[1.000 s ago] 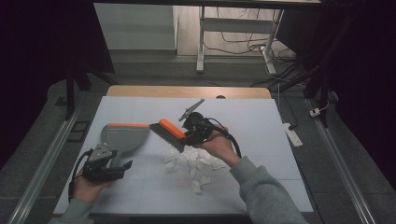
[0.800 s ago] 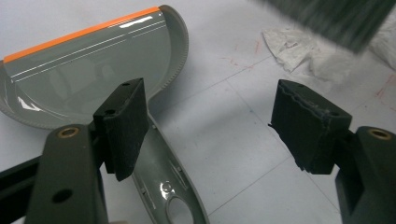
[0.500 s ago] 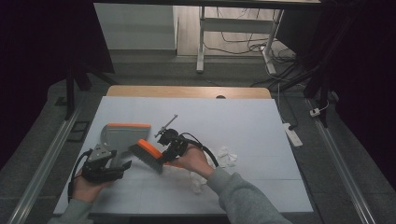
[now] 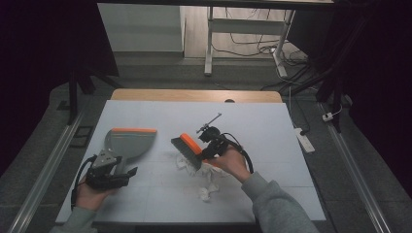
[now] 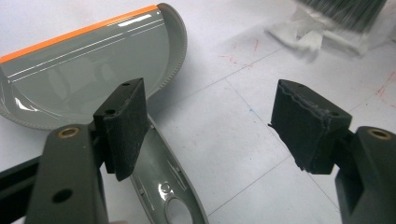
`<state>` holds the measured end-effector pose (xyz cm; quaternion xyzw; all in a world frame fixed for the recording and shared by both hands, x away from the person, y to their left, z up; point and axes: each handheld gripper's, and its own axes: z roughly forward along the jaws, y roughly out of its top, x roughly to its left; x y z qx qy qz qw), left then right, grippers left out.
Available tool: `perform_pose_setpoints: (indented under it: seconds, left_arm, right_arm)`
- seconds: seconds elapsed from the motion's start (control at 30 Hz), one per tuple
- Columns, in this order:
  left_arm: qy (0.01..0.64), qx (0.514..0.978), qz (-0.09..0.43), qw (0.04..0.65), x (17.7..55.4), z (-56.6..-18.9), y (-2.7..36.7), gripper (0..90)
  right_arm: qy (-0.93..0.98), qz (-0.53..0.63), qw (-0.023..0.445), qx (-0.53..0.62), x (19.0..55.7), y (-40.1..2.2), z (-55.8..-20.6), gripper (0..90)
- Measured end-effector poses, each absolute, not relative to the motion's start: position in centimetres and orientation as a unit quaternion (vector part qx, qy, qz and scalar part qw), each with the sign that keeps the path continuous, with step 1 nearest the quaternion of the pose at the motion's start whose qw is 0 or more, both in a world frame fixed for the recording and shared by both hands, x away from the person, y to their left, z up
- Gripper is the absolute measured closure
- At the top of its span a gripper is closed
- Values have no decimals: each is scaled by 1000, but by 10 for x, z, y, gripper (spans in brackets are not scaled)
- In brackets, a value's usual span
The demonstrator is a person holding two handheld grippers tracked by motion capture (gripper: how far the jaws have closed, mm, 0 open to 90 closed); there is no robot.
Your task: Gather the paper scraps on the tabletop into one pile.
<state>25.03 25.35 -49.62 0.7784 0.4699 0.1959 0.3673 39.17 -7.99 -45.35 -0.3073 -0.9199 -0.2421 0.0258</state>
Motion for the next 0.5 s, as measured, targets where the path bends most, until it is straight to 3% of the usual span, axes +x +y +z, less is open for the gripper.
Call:
perform_pose_setpoints:
  seconds: [0.27,0.5]
  left_arm:
    - [471,777,196,368,250,-496,254,283]
    - [471,778,196,367,250,-496,255,284]
  right_arm:
    - [-910,-301,16,-284,384,-72,-423,705]
    - [-910,-312,18,-272,385,-54,-419,704]
